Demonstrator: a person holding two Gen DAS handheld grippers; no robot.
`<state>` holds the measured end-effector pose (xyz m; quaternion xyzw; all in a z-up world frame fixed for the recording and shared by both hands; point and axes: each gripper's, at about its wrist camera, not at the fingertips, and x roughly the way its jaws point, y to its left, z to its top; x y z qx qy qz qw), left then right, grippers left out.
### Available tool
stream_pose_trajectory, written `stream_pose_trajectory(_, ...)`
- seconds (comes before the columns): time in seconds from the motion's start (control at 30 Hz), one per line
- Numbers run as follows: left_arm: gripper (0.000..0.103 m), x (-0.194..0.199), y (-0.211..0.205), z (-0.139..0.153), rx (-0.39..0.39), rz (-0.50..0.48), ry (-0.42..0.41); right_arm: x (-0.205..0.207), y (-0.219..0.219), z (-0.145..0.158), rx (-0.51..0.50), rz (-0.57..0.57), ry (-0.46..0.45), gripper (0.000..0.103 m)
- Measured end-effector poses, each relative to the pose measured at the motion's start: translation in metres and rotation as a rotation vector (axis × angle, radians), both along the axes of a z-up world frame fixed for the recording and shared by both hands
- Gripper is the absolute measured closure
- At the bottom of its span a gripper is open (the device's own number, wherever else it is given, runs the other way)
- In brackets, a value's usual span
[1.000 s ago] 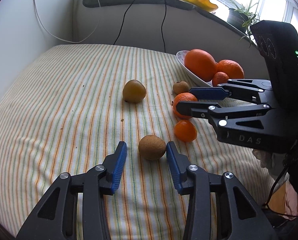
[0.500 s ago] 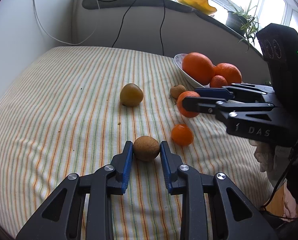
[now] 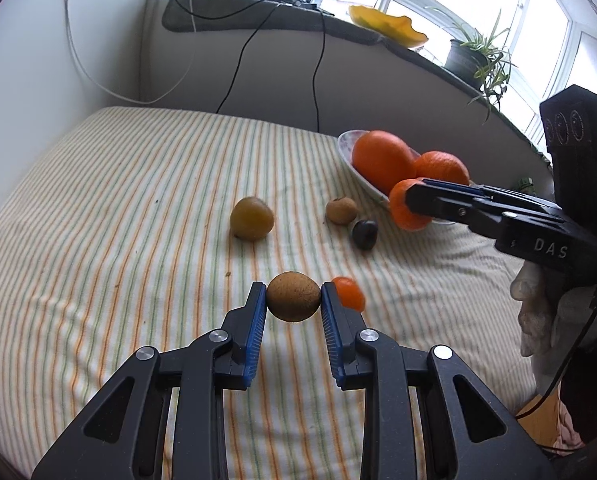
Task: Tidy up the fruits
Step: 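Close the left gripper on the kiwi while the right gripper grasps the tangerine, then carry both fruits over the plate and open the left and right grippers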
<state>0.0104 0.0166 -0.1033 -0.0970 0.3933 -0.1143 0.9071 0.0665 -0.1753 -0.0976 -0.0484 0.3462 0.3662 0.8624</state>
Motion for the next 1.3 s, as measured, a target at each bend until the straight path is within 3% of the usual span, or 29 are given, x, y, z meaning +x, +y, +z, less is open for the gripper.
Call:
stream_pose_trajectory(0.3, 0.077, 0.021, -0.013, 0.012, -0.012, -0.035, -0.034, 0.008, -0.039, 0.023, 0.055, -0.078, -0.033, 0.067)
stream_pose_trajectory(0.8, 0.077, 0.094, -0.047, 0.04, -0.005, -0.127, -0.1, 0.045, -0.085, 0.04, 0.113, -0.171, -0.059, 0.067)
stream_pose_trajectory(1.3, 0.077, 0.162, -0.077, 0.048, -0.035, -0.196, -0.091, 0.108, -0.104, 0.03, 0.109, -0.23, -0.01, 0.067)
